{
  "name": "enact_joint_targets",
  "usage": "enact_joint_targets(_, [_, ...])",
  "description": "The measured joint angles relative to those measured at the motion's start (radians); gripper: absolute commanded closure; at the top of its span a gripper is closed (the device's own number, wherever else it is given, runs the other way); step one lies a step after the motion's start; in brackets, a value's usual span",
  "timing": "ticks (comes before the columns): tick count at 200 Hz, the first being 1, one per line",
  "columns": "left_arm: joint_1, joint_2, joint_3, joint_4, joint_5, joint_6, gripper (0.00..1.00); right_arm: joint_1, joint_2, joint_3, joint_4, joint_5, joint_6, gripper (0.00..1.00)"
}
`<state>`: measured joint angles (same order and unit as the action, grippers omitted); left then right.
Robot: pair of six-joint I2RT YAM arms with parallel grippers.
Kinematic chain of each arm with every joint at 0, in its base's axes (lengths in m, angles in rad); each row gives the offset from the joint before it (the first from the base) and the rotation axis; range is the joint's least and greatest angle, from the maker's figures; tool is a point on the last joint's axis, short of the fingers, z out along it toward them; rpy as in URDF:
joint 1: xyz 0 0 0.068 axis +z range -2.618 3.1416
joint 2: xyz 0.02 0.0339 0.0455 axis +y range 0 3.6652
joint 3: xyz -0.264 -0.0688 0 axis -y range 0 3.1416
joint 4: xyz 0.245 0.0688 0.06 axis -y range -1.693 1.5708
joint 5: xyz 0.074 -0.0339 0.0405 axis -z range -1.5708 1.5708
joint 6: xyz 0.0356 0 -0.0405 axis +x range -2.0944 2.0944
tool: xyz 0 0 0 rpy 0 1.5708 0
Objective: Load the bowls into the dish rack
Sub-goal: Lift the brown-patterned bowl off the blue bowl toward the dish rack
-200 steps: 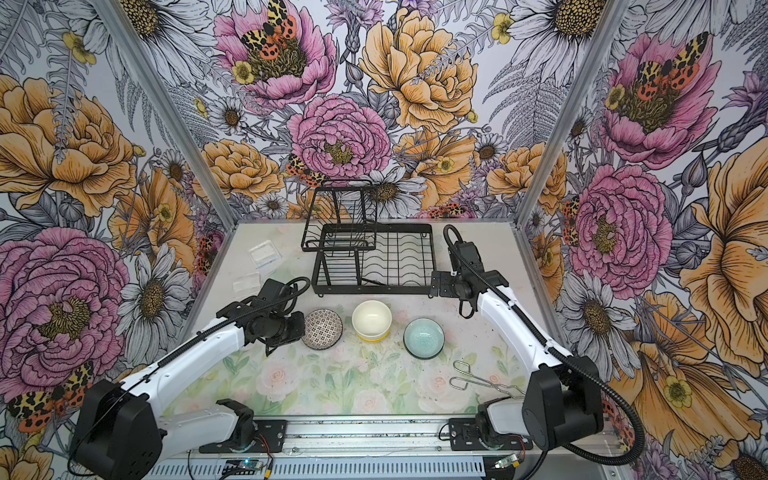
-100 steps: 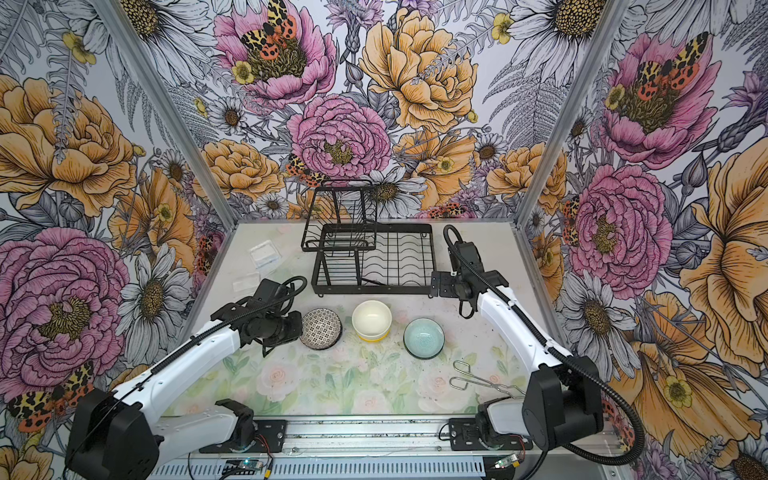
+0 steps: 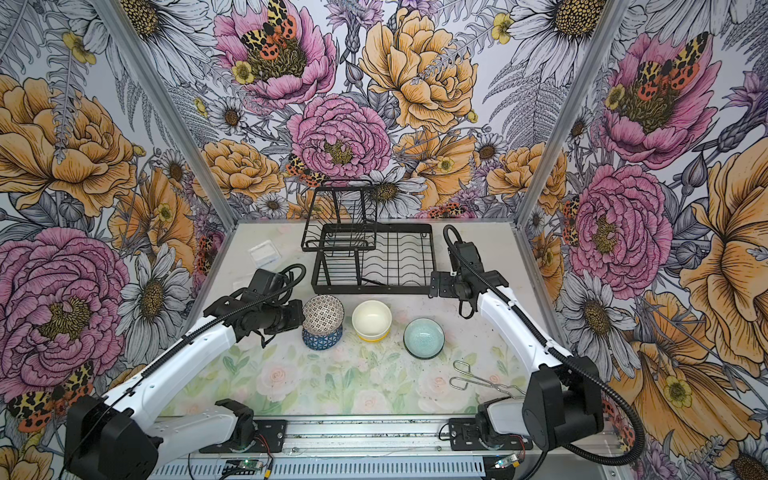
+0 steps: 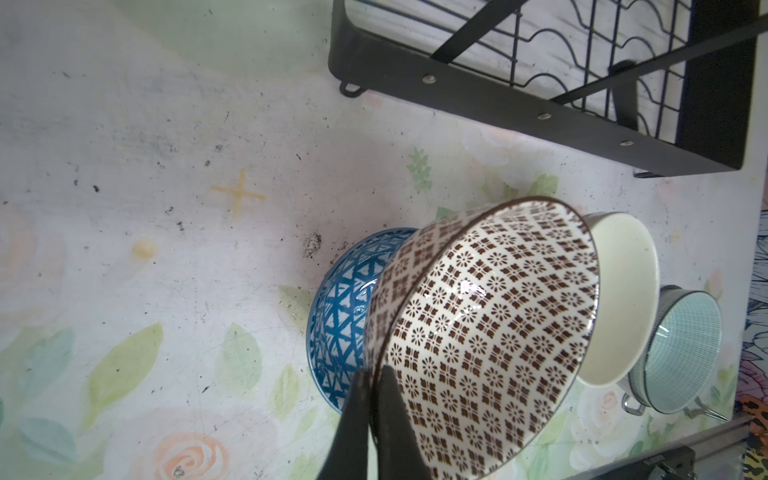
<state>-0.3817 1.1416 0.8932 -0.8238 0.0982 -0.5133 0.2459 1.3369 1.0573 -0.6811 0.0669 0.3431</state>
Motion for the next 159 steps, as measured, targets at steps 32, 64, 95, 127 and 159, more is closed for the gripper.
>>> enact_joint_targets(32, [-0.007,0.0,0.076,-0.021,-0.001,0.02,1.0,0.0,-0.007,0.001,-0.004,-0.018,-0.004,0.0])
enact_joint_targets(64, [-0.039,0.003,0.167,-0.048,-0.004,0.044,1.0,0.0,-0.007,0.02,-0.019,-0.04,-0.014,0.01])
enact_joint_targets(95, [-0.101,0.02,0.242,-0.055,-0.025,0.069,1.0,0.0,-0.01,0.048,-0.018,-0.069,-0.023,0.01])
enact_joint_targets(127, [-0.206,0.089,0.311,-0.067,-0.061,0.101,1.0,0.0,-0.021,0.052,-0.019,-0.092,-0.029,0.0])
enact_joint_targets(159, [-0.306,0.18,0.404,-0.079,-0.102,0.138,1.0,0.0,-0.058,0.052,-0.026,-0.112,-0.029,0.01])
